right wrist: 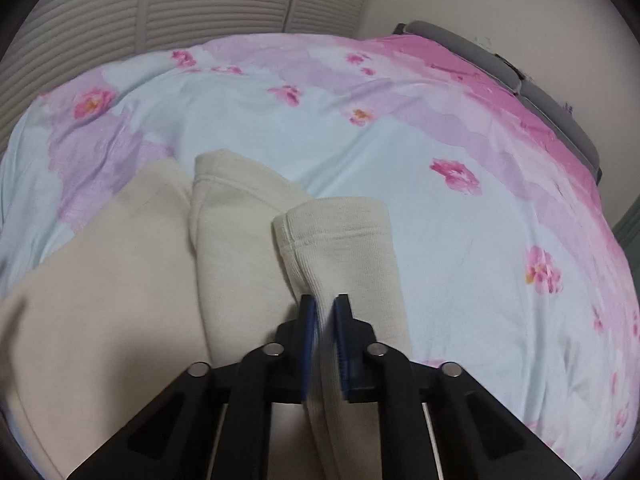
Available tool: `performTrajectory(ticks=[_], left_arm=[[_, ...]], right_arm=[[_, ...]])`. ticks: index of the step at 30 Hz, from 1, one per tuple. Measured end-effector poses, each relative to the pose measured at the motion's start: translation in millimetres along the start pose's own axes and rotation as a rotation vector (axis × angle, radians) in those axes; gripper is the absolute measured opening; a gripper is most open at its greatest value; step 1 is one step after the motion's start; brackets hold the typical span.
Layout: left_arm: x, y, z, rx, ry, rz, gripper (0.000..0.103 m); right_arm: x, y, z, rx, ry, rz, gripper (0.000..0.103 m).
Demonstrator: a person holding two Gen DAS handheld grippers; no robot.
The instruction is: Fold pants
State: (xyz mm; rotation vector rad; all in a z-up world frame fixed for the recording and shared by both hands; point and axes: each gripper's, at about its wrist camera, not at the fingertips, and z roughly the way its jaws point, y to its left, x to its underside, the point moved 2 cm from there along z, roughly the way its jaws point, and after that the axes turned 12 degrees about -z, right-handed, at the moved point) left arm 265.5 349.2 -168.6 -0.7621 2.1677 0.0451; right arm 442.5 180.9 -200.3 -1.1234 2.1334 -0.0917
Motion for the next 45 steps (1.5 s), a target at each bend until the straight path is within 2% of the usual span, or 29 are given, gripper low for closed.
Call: performTrajectory(ticks=[3, 6, 10, 12, 16, 20, 23, 26, 27, 29, 31, 35, 37, 41, 45], left_arm=[[-4, 12, -9, -0.007, -0.022, -0.010, 0.075], [-10, 30, -20, -0.016, -0.042, -0.037, 0.075], [-16, 64, -40, -0.057, -0.077, -0.077, 0.077], [-15, 81, -50, -0.080, -0.089, -0.101, 0.078], [-5, 109, -62, -0.121, -0.084, -0.132, 0.080], [8, 119, -62, -0.123, -0.051, -0.140, 0.081], [17, 114, -61, -0.100, -0.029, -0.129, 0.081], [24, 101, -58, -0.066, -0.012, -0.117, 0.081], [25, 97, -57, -0.052, -0.004, -0.118, 0.081], [25, 89, -55, -0.019, 0.010, -0.124, 0.081], [26, 79, -54, 0.023, 0.025, -0.137, 0.080], [27, 49, -47, 0.136, 0.062, -0.172, 0.080], [30, 34, -40, 0.162, 0.077, -0.176, 0.080], [39, 14, -19, 0.195, 0.130, -0.202, 0.060], [48, 15, 2, 0.202, 0.179, -0.295, 0.054]], right_arm=[[-2, -6, -18, -0.009, -0.058, 0.058, 0.008], [-10, 2, -48, -0.060, -0.137, 0.089, 0.008], [-23, 38, -93, -0.200, -0.234, 0.071, 0.008], [-25, 63, -106, -0.276, -0.254, 0.056, 0.008], [-12, 122, -115, -0.396, -0.242, -0.004, 0.008], [12, 161, -90, -0.451, -0.149, -0.026, 0.009], [31, 183, -76, -0.410, -0.124, -0.125, 0.009], [34, 182, -81, -0.407, -0.143, -0.142, 0.013], [32, 178, -85, -0.414, -0.151, -0.135, 0.014], [31, 168, -95, -0.424, -0.172, -0.117, 0.024], [25, 154, -108, -0.392, -0.213, -0.105, 0.036], [13, 123, -126, -0.320, -0.258, -0.114, 0.037], [11, 103, -132, -0.283, -0.273, -0.097, 0.037], [17, 71, -142, -0.206, -0.288, -0.061, 0.037], [27, 49, -147, -0.179, -0.284, -0.026, 0.037]])
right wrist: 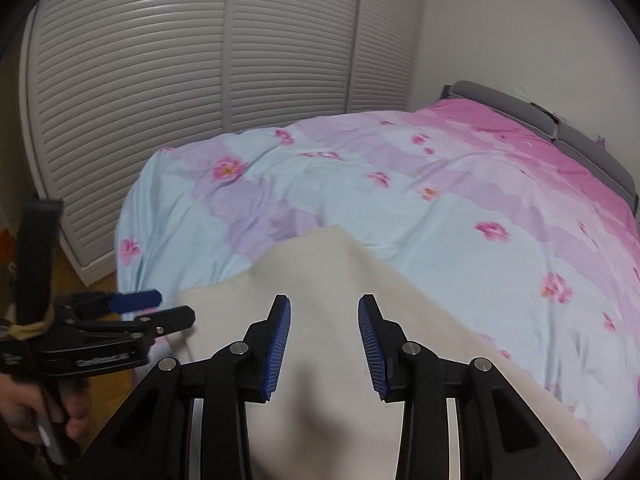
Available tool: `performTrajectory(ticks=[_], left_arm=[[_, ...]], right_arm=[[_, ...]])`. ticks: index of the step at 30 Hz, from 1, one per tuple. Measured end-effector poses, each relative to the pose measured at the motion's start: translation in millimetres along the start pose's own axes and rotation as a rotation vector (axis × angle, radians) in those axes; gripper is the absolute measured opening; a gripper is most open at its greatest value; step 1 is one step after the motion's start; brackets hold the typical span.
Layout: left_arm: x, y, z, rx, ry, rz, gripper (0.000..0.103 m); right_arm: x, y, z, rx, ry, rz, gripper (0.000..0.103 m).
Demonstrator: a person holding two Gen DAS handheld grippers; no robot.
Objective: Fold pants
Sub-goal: 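Grasp the folded edge of the pants with the left gripper and press it flat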
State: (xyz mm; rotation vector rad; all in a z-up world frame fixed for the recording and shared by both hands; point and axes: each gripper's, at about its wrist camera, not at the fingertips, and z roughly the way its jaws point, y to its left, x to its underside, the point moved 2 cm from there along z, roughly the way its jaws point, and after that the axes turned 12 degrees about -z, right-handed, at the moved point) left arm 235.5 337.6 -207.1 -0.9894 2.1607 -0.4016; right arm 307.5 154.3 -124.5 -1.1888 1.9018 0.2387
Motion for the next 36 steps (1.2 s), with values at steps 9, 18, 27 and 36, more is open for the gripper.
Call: performTrajectory(ticks=[9, 18, 27, 36], left_arm=[[-2, 10, 14, 0.005, -0.003, -0.090, 0.028], [-2, 4, -32, 0.031, -0.096, -0.060, 0.015], [10, 24, -11, -0.049, -0.023, -0.086, 0.015], [17, 21, -19, -0.091, -0.077, -0.053, 0.046]], right_arm=[[28, -19, -4, 0.008, 0.014, 0.077, 0.037], [39, -23, -11, -0.003, 0.001, 0.113, 0.037], [40, -27, -20, 0.005, -0.018, 0.127, 0.037], [36, -21, 6, 0.005, 0.044, 0.046, 0.048]])
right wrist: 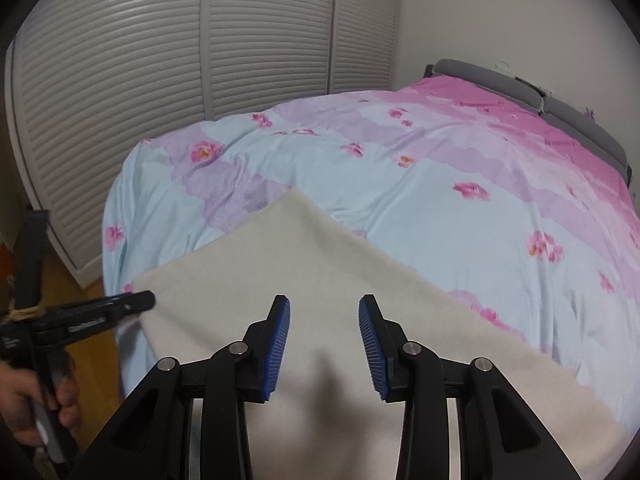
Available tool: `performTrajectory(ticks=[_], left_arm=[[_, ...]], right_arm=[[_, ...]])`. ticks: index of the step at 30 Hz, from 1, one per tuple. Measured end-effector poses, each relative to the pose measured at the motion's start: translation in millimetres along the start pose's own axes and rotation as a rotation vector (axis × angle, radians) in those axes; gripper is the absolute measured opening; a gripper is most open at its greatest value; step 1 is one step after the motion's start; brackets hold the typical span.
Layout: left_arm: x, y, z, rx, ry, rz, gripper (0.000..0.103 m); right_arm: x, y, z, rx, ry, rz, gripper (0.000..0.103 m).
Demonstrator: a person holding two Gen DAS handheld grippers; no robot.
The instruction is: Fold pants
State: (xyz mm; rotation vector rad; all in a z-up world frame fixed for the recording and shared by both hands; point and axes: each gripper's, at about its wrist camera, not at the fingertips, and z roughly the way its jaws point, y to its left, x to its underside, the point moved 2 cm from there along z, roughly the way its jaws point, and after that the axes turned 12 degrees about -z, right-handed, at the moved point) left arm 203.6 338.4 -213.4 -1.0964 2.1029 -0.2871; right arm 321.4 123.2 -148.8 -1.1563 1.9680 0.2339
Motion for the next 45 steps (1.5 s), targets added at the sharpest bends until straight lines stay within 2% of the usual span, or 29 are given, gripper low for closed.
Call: performTrajectory(ticks=[1, 3, 6, 9, 11, 13, 15, 17, 18, 20, 25, 29, 32, 34, 36, 38, 41, 42, 45], left_arm=[[0, -1, -2, -0.007, -0.011, 0.005, 0.049], [-1, -3, -2, -0.021, -0.019, 0.017, 0.049], [2, -4, 4, -0.027, 0.006, 0.006, 0.049], [7, -3, 10, -0.030, 0.027, -0.014, 0.049], [10, -4, 12, -0.034, 0.025, -0.010, 0.049], [11, -5, 14, -0.027, 0.025, -0.017, 0.049], [12, -5, 16, -0.020, 0.029, -0.022, 0.049], [12, -5, 17, -0.012, 0.025, -0.021, 0.046], [12, -4, 16, -0.009, 0.021, -0.023, 0.045], [10, -2, 15, 0.000, 0.012, -0.038, 0.038], [8, 0, 20, 0.003, 0.016, -0.049, 0.036], [10, -1, 20, -0.013, 0.007, -0.028, 0.037], [10, -1, 14, -0.021, 0.002, -0.029, 0.039], [8, 0, 8, -0.028, -0.011, -0.033, 0.042], [7, 1, 1, -0.038, -0.018, -0.028, 0.047], [7, 1, -4, -0.039, -0.005, -0.021, 0.063], [10, 2, -14, -0.041, 0.001, 0.000, 0.065], [11, 1, -18, -0.045, -0.005, 0.014, 0.065], [15, -6, -32, -0.066, -0.034, 0.072, 0.067]], right_arm=[[-5, -1, 2, 0.003, -0.008, -0.012, 0.060], [-19, -3, 9, 0.010, -0.046, -0.045, 0.070], [-49, -6, 33, -0.037, -0.082, -0.123, 0.071], [-79, -9, 76, -0.135, -0.037, -0.178, 0.069], [-90, -11, 108, -0.165, 0.021, -0.202, 0.062], [-93, -13, 141, -0.198, 0.093, -0.215, 0.047], [-90, -15, 163, -0.228, 0.145, -0.210, 0.041], [-84, -18, 183, -0.294, 0.192, -0.185, 0.023], [-81, -18, 189, -0.312, 0.204, -0.174, 0.005], [-80, -19, 191, -0.329, 0.186, -0.160, 0.005], [-98, -17, 186, -0.311, 0.118, -0.142, 0.004], [-92, -9, 208, -0.261, 0.196, -0.205, 0.005], [-86, -5, 203, -0.219, 0.172, -0.218, 0.013], [-89, -7, 192, -0.184, 0.134, -0.212, 0.038], [-91, -9, 177, -0.157, 0.088, -0.200, 0.049], [-92, -13, 156, -0.131, 0.046, -0.182, 0.050], [-85, -15, 120, -0.092, 0.011, -0.131, 0.056], [-80, -15, 107, -0.075, -0.003, -0.114, 0.060], [-53, -7, 55, 0.042, -0.034, -0.075, 0.069]])
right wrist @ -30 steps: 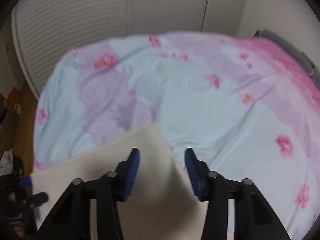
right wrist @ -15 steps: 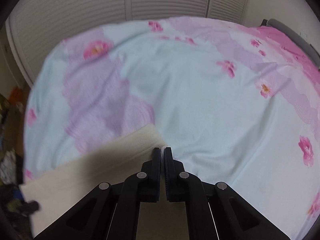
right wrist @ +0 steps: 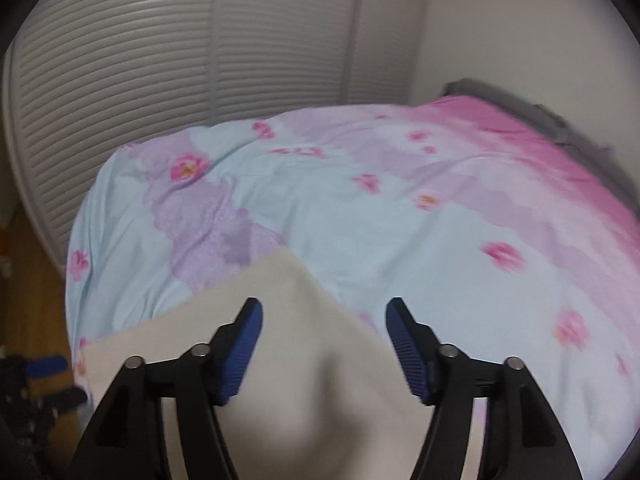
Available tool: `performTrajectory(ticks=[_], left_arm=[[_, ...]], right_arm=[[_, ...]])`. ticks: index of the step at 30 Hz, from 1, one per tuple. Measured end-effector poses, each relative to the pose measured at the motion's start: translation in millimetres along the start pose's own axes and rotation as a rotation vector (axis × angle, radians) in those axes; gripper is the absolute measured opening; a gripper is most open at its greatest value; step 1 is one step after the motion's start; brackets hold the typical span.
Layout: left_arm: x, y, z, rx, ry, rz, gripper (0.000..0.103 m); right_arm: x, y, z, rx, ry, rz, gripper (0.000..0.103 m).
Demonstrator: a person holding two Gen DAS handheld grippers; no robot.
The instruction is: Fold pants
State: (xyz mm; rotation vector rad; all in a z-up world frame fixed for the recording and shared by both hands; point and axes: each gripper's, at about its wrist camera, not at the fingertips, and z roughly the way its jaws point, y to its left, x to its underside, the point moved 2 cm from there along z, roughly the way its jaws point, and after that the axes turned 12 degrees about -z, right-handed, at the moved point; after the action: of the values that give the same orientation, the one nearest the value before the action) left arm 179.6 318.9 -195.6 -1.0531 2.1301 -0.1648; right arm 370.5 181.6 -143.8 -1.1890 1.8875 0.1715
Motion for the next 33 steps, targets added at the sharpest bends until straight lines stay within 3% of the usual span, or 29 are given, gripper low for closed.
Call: performTrajectory(ticks=[4, 9, 12, 19, 22, 24, 27, 33], left_arm=[[7, -22, -21, 0.009, -0.037, 0.083, 0.071], [27, -75, -35, 0.063, -0.042, 0.211, 0.075], [42, -124, -38, 0.130, -0.012, 0.290, 0.075], [90, -276, -38, 0.368, 0.086, 0.511, 0.075], [114, -340, -26, 0.455, 0.176, 0.589, 0.075], [123, -371, -13, 0.477, 0.230, 0.622, 0.075], [131, -409, 5, 0.472, 0.243, 0.683, 0.075], [124, -439, 44, 0.439, 0.213, 0.701, 0.075]], right_arm=[[53, -4, -73, 0.129, -0.007, 0.068, 0.075], [126, -40, -152, 0.247, 0.048, 0.201, 0.075], [179, -78, -205, 0.346, 0.086, 0.289, 0.076], [279, -175, -303, 0.564, 0.161, 0.471, 0.079], [308, -210, -330, 0.625, 0.173, 0.524, 0.079], [323, -231, -341, 0.622, 0.163, 0.560, 0.080], [334, -265, -340, 0.560, 0.161, 0.575, 0.081], [331, -317, -291, 0.450, 0.203, 0.435, 0.081]])
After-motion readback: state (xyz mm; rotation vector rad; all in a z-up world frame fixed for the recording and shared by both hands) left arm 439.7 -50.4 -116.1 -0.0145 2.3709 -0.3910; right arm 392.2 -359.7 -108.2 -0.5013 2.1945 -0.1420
